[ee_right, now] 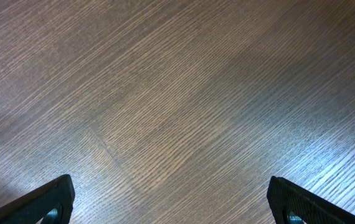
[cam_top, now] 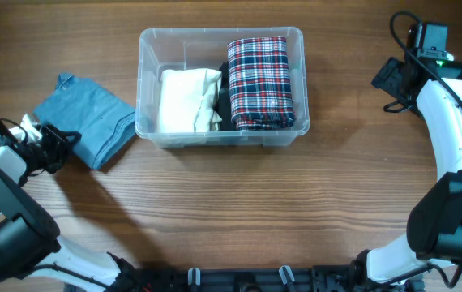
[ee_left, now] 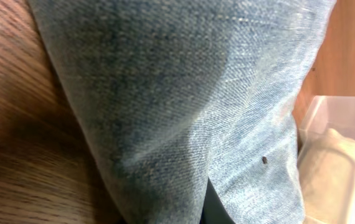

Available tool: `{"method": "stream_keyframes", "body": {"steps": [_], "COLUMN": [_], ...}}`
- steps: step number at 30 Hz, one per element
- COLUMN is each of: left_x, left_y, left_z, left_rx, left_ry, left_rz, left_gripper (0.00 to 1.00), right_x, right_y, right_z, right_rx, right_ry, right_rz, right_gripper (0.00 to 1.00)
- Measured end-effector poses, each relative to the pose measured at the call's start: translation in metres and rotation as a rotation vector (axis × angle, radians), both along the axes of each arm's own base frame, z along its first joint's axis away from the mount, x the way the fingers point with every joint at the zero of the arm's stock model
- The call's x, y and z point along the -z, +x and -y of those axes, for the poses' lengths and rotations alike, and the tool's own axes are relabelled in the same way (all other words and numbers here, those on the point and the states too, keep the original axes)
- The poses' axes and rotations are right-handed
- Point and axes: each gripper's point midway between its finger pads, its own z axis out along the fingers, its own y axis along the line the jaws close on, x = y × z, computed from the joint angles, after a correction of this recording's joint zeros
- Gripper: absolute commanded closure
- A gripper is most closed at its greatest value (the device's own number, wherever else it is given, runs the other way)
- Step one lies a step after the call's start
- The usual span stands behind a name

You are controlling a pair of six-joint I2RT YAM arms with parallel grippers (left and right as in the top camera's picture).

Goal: Pack container
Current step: 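Lift the denim garment with the left gripper into the bin's left side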

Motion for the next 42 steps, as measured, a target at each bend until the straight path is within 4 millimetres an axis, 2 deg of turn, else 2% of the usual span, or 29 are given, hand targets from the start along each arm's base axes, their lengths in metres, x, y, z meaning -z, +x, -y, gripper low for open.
{"method": "stream_keyframes", "body": {"steps": [2,5,6,7,8,10,12,13,14,16,18,19,21,24,26,29,35,37,42], "left_x": [-0.016,-0.064,-0.097,-0.117,-0.15,-0.208,-0.264,-0.293,-0.313,-0.342,-0.359,-0.362,-0.359,-0.338,-0.315,-0.271,-0.193,-0.177,-0.152], "left_y": [0.006,0.024,0.034,0.037,0.041,0.04,0.03,0.02,0.011,-0.004,-0.016,-0.02,-0.021,-0.011,0.001,0.027,0.064,0.069,0.074], "left_z": [0.003,0.009,0.01,0.011,0.013,0.024,0.044,0.06,0.077,0.111,0.15,0.171,0.199,0.235,0.251,0.258,0.244,0.242,0.247], "left_rx": [0.004,0.046,0.071,0.084,0.102,0.147,0.204,0.243,0.278,0.361,0.467,0.528,0.613,0.718,0.761,0.754,0.659,0.645,0.656], "left_ry": [-0.027,-0.052,-0.041,-0.034,-0.021,0.021,0.087,0.12,0.144,0.163,0.149,0.122,0.069,-0.029,-0.092,-0.143,-0.129,-0.129,-0.106], "left_rz": [0.042,0.185,0.275,0.324,0.399,0.53,0.656,0.721,0.767,0.845,0.905,0.921,0.921,0.868,0.804,0.678,0.477,0.436,0.387], "left_gripper": [0.96,0.96,0.96,0.96,0.96,0.96,0.96,0.96,0.96,0.96,0.96,0.96,0.96,0.96,0.96,0.96,0.96,0.96,0.96], "right_x": [0.0,0.0,0.0,0.0,0.0,0.0,0.0,0.0,0.0,0.0,0.0,0.0,0.0,0.0,0.0,0.0,0.0,0.0,0.0], "right_y": [0.0,0.0,0.0,0.0,0.0,0.0,0.0,0.0,0.0,0.0,0.0,0.0,0.0,0.0,0.0,0.0,0.0,0.0,0.0], "right_z": [0.0,0.0,0.0,0.0,0.0,0.0,0.0,0.0,0.0,0.0,0.0,0.0,0.0,0.0,0.0,0.0,0.0,0.0,0.0], "right_rx": [0.0,0.0,0.0,0.0,0.0,0.0,0.0,0.0,0.0,0.0,0.0,0.0,0.0,0.0,0.0,0.0,0.0,0.0,0.0], "right_ry": [0.0,0.0,0.0,0.0,0.0,0.0,0.0,0.0,0.0,0.0,0.0,0.0,0.0,0.0,0.0,0.0,0.0,0.0,0.0], "right_rz": [0.0,0.0,0.0,0.0,0.0,0.0,0.0,0.0,0.0,0.0,-0.001,0.0,0.0,0.0,0.0,0.001,0.0,0.0,0.0], "right_gripper": [0.0,0.0,0.0,0.0,0.0,0.0,0.0,0.0,0.0,0.0,0.0,0.0,0.01,0.0,0.0,0.0,0.0,0.0,0.0]}}
